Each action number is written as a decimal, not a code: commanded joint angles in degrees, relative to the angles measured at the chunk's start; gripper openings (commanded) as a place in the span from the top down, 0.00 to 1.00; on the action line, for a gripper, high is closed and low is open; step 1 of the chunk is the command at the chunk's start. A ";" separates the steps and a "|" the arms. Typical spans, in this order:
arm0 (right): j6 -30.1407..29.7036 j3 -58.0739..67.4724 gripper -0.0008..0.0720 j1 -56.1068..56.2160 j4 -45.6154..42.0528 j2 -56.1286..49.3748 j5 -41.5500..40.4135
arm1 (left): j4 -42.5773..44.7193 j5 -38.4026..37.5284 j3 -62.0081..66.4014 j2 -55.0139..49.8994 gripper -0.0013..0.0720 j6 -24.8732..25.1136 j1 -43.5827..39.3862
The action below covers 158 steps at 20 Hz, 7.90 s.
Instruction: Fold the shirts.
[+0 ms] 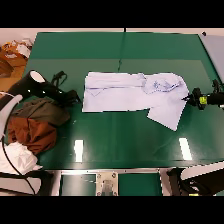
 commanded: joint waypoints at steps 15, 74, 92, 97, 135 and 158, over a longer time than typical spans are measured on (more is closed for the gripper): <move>5.64 0.39 0.97 4.85 -20.37 4.79 -5.05 | -19.52 2.45 -4.79 -5.81 0.96 9.97 -4.87; 3.85 30.93 0.97 10.05 5.38 -10.23 -18.51 | -21.14 29.11 31.36 -15.96 0.96 13.00 -4.87; 3.58 25.31 0.97 2.40 -10.01 -10.45 9.35 | -1.64 -0.09 32.09 -22.01 0.96 6.29 -4.87; 3.61 21.97 0.97 2.82 -10.01 -10.45 7.48 | -2.60 0.20 32.09 -22.29 0.96 5.77 -4.87; 24.55 -41.57 0.24 -6.60 -22.60 39.10 -4.22 | 13.88 -7.30 -7.41 16.57 0.07 -22.58 -20.37; 18.36 -41.00 0.97 -6.01 -14.01 31.15 -3.98 | 14.29 16.83 -18.51 13.99 0.07 -45.48 -32.50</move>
